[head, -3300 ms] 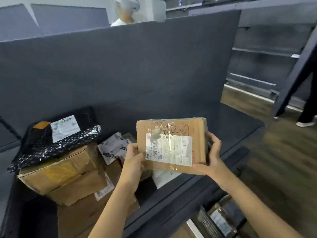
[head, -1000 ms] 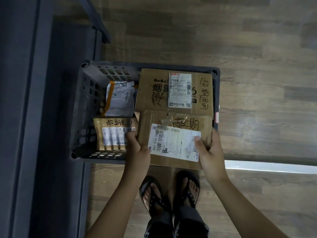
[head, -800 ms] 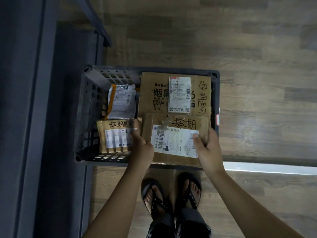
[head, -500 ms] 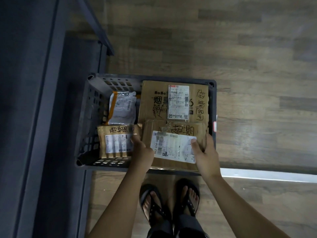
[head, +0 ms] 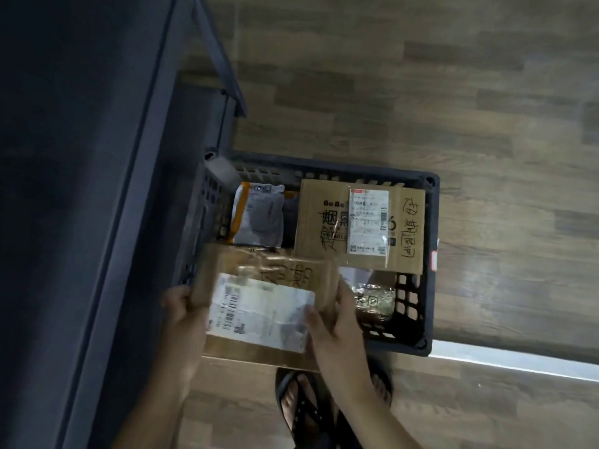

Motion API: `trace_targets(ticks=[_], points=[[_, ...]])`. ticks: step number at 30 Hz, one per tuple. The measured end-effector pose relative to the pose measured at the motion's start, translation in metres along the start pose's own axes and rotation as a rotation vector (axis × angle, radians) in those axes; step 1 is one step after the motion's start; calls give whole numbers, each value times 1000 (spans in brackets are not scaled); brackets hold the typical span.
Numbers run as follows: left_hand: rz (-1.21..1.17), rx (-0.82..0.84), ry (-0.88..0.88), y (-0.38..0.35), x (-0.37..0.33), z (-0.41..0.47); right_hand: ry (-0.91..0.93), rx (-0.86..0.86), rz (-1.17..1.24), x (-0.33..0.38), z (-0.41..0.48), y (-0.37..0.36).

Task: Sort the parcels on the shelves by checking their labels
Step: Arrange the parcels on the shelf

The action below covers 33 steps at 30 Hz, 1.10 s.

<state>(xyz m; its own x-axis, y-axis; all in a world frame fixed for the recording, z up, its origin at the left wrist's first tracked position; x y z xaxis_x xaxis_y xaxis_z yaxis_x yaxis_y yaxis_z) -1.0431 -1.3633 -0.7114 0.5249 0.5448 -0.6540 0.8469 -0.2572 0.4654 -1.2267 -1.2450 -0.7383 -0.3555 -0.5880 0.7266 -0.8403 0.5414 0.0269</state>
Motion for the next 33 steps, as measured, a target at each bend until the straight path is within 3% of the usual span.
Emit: trace_targets(ticks=[4, 6, 13, 17, 21, 25, 30, 33], points=[[-28, -184, -160, 47, -31, 34, 203, 89, -78, 45, 26, -59], [-29, -203, -216, 52, -43, 58, 218, 111, -140, 61, 53, -77], [-35, 10, -308, 4, -52, 128, 20, 57, -226, 66, 141, -66], [-61, -1, -307, -12, -48, 141, 60, -2, -517, 63, 162, -59], [-97, 6, -251, -17, -34, 148, 81, -87, -559, 68, 158, -48], [58, -7, -223, -25, -28, 163, 160, -120, -675, 60, 155, -48], [82, 31, -245, -36, -29, 177, 247, -199, -833, 56, 176, -54], [427, -11, -251, -40, -28, 182, 279, -244, -868, 58, 180, -54]])
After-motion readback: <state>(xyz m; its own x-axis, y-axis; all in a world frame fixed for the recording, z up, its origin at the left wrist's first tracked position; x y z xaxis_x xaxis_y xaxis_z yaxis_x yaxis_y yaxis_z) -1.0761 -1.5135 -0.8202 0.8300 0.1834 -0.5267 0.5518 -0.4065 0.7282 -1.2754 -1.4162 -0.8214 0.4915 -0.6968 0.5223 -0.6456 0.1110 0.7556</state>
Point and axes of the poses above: each hand's wrist, its own z-axis towards the middle knuckle, its own y-axis out of the back of the hand, x = y × z, the point moved 8 cm from there along z, towards the middle knuckle, and after that the axes turned 6 degrees about -y, right-handed, at the moved point
